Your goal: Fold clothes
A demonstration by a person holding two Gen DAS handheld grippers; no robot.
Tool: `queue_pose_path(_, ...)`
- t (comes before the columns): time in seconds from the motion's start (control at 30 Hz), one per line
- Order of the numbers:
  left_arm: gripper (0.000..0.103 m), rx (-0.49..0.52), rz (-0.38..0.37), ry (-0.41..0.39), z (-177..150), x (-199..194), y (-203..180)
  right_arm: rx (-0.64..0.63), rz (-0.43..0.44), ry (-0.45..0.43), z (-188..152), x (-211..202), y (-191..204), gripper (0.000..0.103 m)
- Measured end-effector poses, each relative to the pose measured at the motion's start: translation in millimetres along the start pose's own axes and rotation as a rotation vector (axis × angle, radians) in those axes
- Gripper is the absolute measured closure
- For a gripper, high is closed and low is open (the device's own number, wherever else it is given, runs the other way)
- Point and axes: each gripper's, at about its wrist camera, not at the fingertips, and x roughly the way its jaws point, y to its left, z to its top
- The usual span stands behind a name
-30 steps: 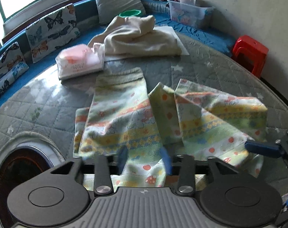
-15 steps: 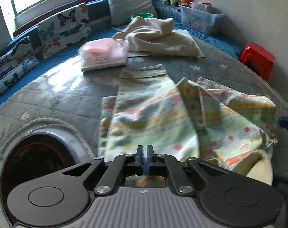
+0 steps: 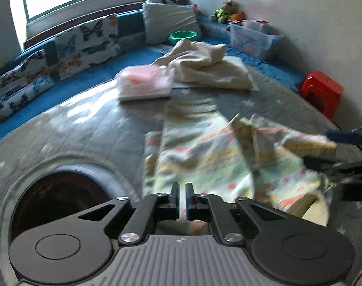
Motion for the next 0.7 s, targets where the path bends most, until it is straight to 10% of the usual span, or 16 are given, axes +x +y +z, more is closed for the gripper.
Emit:
queue_pose_path(0.2,0.05,0.045,-0.029,0.043,16.4,29.2,-24.8,0.033,0.022,0.081,-2.5,35.3,-10.4,0.025)
queue_pose_path(0.3,0.048,0.076,-0.03,0.068,18.4,44.0,-34.1,0.05,0.03,0.106,-5.4,48.1,-13.1,0.03)
queue_pose_path(0.37,0.054,0.105,-0.024,0.084,15.1,51.1,-38.3,0.053,0.032,0.117,-7.3,53.1,-13.6,0.037)
queue_pose_path(0.43,0.09,0.109,-0.025,0.104,10.2,54.8,-35.3,0.056,0.036,0.13,-9.4,56.5,-13.8,0.052)
queue_pose_path(0.7,0.101,0.034,0.014,0.084,-8.6,33.7,0.8,0.056,0.053,0.086,-16.0,36.6,-10.9,0.091)
